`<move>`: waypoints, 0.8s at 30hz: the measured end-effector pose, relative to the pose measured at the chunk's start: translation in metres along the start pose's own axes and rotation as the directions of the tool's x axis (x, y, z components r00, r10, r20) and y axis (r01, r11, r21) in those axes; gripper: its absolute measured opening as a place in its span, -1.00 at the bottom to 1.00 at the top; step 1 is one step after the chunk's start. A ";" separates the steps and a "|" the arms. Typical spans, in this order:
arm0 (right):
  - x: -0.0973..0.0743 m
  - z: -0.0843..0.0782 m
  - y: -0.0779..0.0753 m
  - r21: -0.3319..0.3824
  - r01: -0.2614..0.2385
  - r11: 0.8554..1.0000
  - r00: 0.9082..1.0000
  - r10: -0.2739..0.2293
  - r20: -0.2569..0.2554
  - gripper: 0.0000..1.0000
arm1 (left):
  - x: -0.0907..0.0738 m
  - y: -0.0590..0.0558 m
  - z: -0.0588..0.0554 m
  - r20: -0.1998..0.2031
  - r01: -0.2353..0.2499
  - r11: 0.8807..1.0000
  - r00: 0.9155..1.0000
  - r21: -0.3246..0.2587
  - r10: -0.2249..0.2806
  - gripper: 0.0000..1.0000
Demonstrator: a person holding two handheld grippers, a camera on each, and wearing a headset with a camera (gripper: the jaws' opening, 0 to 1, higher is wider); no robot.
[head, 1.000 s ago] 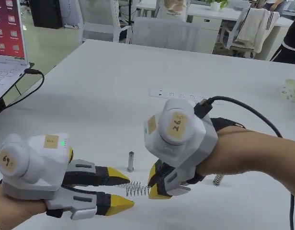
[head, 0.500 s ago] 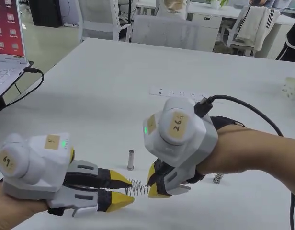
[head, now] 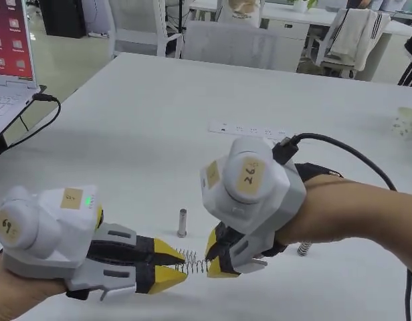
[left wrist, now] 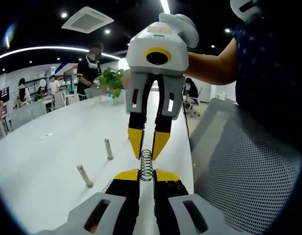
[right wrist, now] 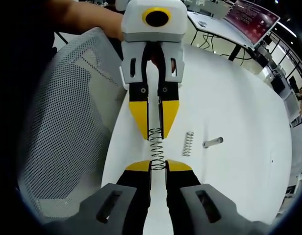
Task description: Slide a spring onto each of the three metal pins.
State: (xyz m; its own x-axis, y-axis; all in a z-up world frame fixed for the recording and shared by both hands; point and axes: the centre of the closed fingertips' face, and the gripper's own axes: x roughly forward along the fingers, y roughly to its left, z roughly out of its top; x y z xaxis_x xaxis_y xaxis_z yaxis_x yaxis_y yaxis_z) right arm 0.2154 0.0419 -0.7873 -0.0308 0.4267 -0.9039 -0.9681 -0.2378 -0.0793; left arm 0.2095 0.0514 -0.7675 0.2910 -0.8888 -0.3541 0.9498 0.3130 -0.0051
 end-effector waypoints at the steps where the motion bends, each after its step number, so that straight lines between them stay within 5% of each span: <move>1: 0.000 0.000 0.000 0.002 -0.002 1.000 1.000 0.002 0.000 -0.84 | 0.000 -0.001 0.000 0.001 0.003 1.000 1.000 0.000 -0.003 -0.97; 24: 0.010 -0.008 0.005 0.040 -0.028 0.999 1.000 0.028 0.001 -0.80 | -0.004 -0.004 0.013 0.043 0.019 1.000 0.999 -0.012 -0.019 -0.97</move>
State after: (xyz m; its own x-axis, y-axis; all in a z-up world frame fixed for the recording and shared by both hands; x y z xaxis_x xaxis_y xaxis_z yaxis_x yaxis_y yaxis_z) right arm 0.2123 0.0382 -0.7995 -0.0579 0.4207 -0.9053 -0.9761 -0.2142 -0.0371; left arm 0.2065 0.0494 -0.7540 0.2779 -0.9081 -0.3131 0.9537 0.2999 -0.0233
